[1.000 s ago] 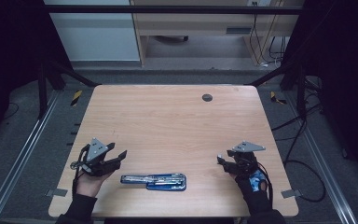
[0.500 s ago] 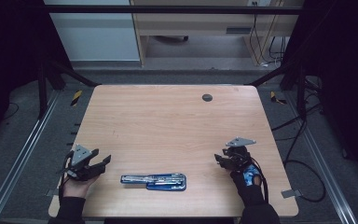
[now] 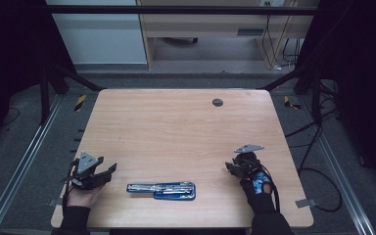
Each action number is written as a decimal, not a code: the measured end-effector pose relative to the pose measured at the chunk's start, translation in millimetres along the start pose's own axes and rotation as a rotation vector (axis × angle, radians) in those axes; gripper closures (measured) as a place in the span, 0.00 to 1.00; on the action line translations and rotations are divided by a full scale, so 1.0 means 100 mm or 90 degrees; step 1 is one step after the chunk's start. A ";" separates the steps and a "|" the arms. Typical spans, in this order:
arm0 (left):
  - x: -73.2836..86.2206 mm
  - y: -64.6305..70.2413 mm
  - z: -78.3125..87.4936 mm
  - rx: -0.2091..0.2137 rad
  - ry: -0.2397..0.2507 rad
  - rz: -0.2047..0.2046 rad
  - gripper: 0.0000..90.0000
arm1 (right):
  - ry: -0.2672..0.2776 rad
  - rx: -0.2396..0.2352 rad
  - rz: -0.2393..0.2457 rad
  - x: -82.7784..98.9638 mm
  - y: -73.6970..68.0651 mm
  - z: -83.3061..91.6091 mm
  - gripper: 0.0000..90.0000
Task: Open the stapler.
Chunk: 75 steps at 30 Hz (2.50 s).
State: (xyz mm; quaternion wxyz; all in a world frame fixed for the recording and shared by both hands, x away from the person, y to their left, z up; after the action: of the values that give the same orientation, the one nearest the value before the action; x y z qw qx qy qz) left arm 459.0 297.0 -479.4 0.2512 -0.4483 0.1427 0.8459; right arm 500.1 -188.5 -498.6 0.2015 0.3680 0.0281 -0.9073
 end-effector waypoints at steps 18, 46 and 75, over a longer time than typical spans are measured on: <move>0.00 0.00 -0.01 -0.006 -0.016 -0.008 0.46 | -0.029 -0.007 -0.003 0.00 0.02 -0.06 0.85; 0.00 0.02 -0.05 -0.028 -0.044 -0.030 0.38 | -0.045 0.016 0.021 -0.15 0.07 0.00 0.78; 0.01 0.03 -0.05 -0.026 -0.051 -0.030 0.38 | -0.106 -0.004 0.037 -0.15 0.03 -0.11 0.86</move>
State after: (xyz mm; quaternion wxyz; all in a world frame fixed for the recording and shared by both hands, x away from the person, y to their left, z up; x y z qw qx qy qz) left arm 461.0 292.4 -482.9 0.2673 -0.4224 0.1045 0.8598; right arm 518.4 -183.9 -496.4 0.2303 0.2911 0.0038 -0.9286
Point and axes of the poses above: each handheld gripper's, and its own axes: z roughly backward along the jaws, x roughly out of its underside, y roughly to its right, the point moved 2 cm from there along -z, roughly forward along the jaws, and after that the axes turned 10 degrees about x, right-handed, at the moved point
